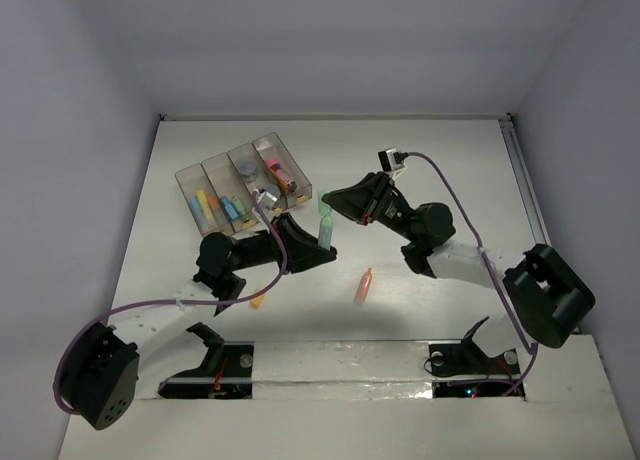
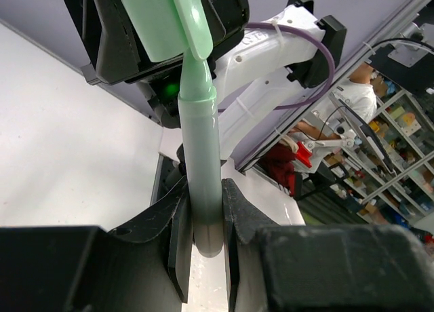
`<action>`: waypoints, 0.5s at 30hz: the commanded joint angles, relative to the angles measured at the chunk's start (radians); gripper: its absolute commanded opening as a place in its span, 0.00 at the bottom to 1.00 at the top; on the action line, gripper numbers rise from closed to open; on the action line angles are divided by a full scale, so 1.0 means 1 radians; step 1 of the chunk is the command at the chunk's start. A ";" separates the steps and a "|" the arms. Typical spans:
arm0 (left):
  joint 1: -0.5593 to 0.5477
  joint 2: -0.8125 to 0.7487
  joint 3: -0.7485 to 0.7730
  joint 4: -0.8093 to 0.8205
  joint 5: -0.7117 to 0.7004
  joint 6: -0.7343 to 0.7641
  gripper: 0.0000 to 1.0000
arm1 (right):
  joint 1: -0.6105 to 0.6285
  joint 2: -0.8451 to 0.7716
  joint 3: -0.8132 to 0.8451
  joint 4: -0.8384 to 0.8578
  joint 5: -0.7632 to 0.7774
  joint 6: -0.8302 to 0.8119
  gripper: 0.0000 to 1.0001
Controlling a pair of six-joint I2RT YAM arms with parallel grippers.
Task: Sort the stationery into containers
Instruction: Close the pen cap on the pen.
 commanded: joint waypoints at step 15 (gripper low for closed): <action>0.003 -0.116 0.104 0.501 -0.086 0.043 0.00 | 0.056 -0.078 -0.003 0.311 -0.083 -0.078 0.00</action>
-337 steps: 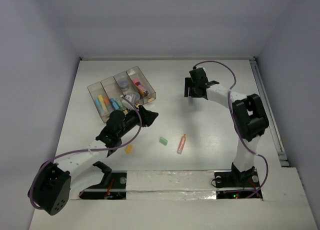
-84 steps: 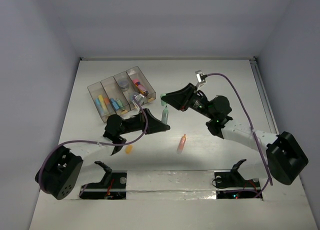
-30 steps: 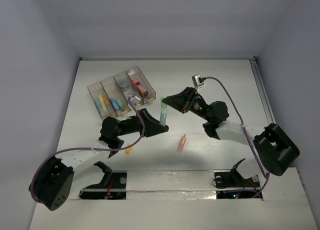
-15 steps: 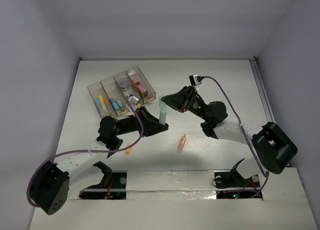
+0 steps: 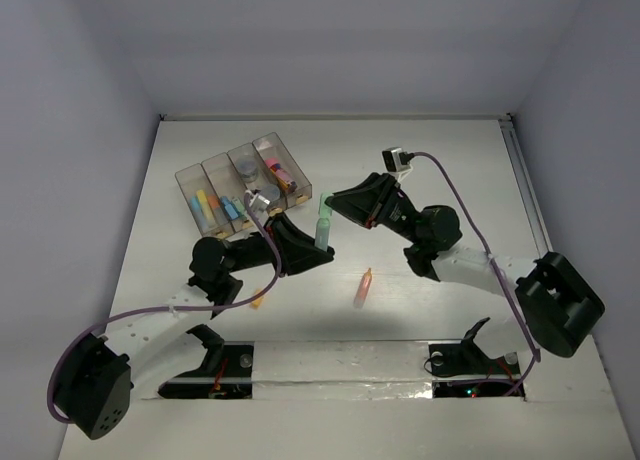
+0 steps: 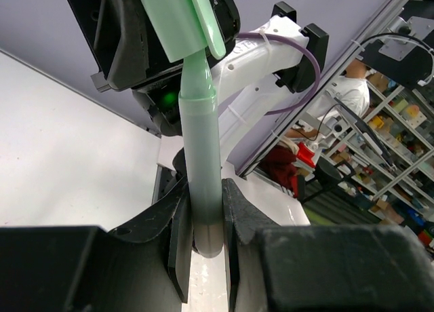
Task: Sort the stationery into containers
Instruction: Close the pen cap on the pen.
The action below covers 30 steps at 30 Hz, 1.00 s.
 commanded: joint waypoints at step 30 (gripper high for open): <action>0.010 -0.118 0.276 0.518 -0.073 -0.025 0.00 | 0.110 0.063 0.078 0.338 -0.388 -0.156 0.00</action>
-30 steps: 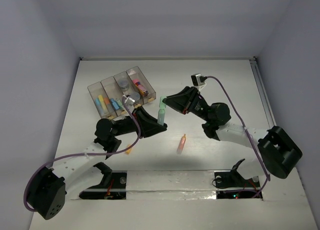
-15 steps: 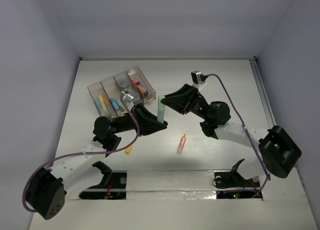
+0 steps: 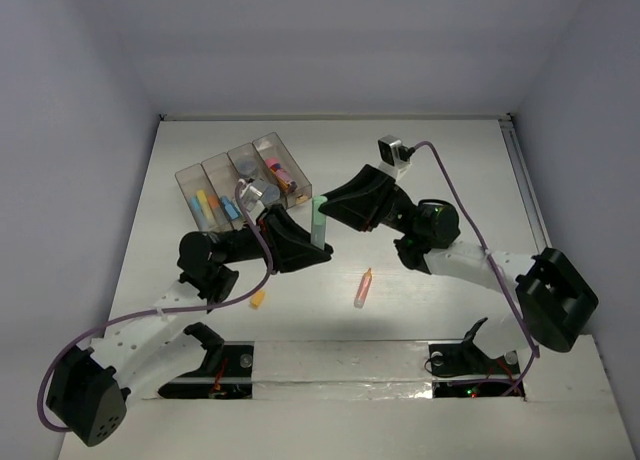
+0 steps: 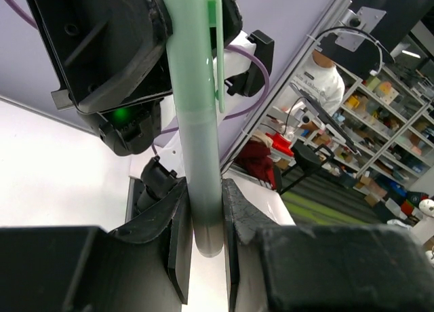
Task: Sort the stationery into containers
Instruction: Close the pen cap on the pen.
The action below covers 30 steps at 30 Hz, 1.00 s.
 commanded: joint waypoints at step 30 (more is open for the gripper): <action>0.010 0.044 0.387 0.350 -0.095 0.205 0.00 | 0.131 -0.223 -0.450 -0.506 -0.012 -0.391 0.00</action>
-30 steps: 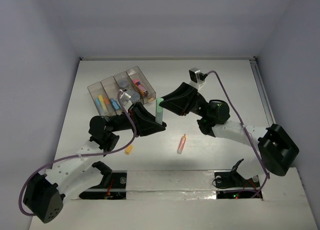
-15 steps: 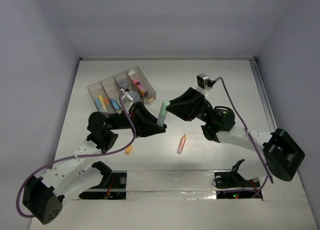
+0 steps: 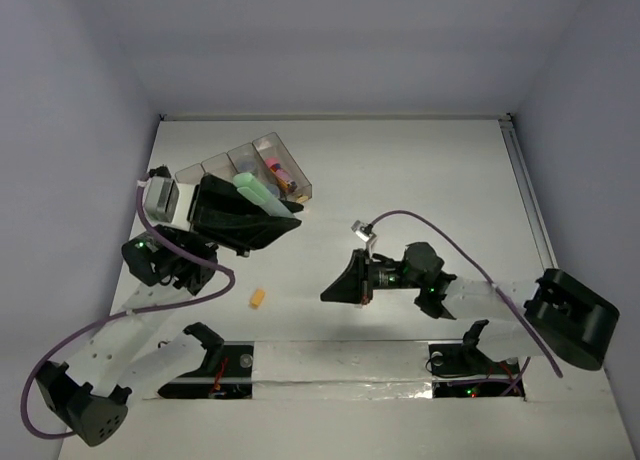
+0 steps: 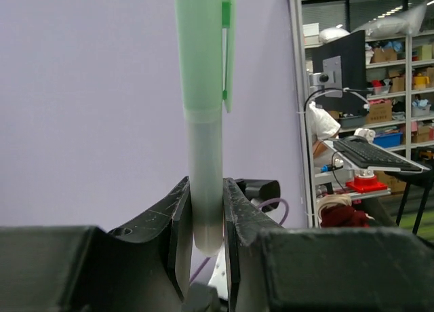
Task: Sort the stationery into containers
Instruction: Close the pen cap on the pen.
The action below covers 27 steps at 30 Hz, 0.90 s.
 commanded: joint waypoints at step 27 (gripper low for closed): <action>-0.012 -0.203 -0.640 -0.145 -0.116 0.121 0.00 | 0.007 -0.260 0.739 -0.965 0.475 -0.707 0.98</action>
